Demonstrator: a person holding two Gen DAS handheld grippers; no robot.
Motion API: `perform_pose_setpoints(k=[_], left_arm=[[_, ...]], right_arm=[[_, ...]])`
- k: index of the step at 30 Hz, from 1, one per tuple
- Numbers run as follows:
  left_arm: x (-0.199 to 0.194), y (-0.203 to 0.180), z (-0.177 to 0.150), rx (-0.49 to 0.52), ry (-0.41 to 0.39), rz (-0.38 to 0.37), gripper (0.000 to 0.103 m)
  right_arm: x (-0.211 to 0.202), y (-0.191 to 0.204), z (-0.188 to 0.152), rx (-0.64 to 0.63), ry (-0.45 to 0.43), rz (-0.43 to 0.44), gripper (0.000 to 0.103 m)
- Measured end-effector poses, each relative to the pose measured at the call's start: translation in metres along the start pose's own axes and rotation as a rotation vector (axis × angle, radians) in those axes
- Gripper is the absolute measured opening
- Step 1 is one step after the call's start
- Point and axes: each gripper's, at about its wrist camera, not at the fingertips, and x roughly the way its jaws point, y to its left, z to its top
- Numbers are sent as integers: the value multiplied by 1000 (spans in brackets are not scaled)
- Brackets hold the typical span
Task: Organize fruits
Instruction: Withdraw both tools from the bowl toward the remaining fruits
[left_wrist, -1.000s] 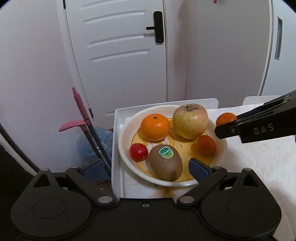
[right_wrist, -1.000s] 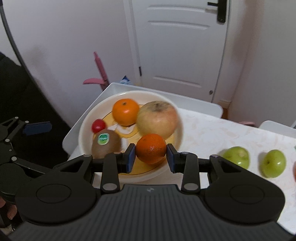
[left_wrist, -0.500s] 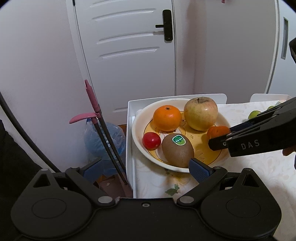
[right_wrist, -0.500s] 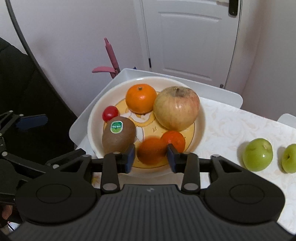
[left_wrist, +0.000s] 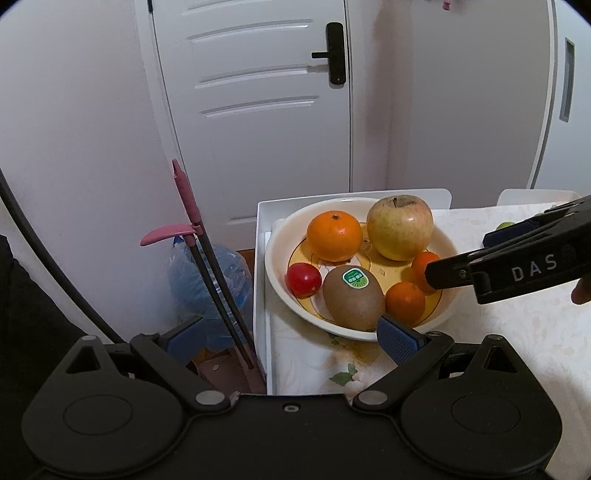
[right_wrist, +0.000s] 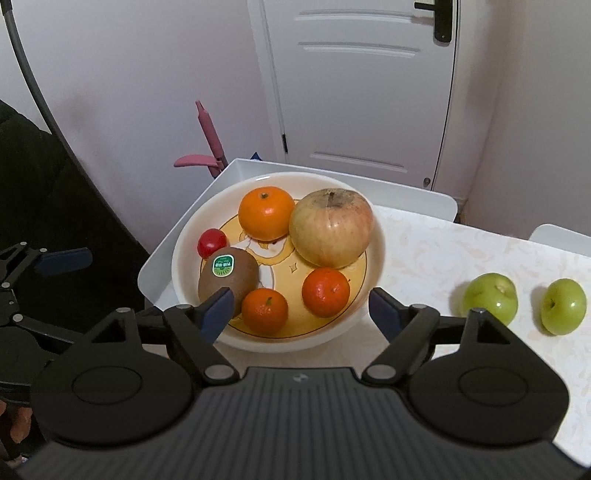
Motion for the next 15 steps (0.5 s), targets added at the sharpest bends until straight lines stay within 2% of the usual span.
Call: perform_pose_setpoints(k=[8,15], left_arm=[[-13,-5,5,-20,-35,-23,100],[-30,-21,12,3,-70,-37,100]], right_arm=[[-31,-5,0,29,-36,-16,95],[-66,-27,-7,55,-75,-72,95]])
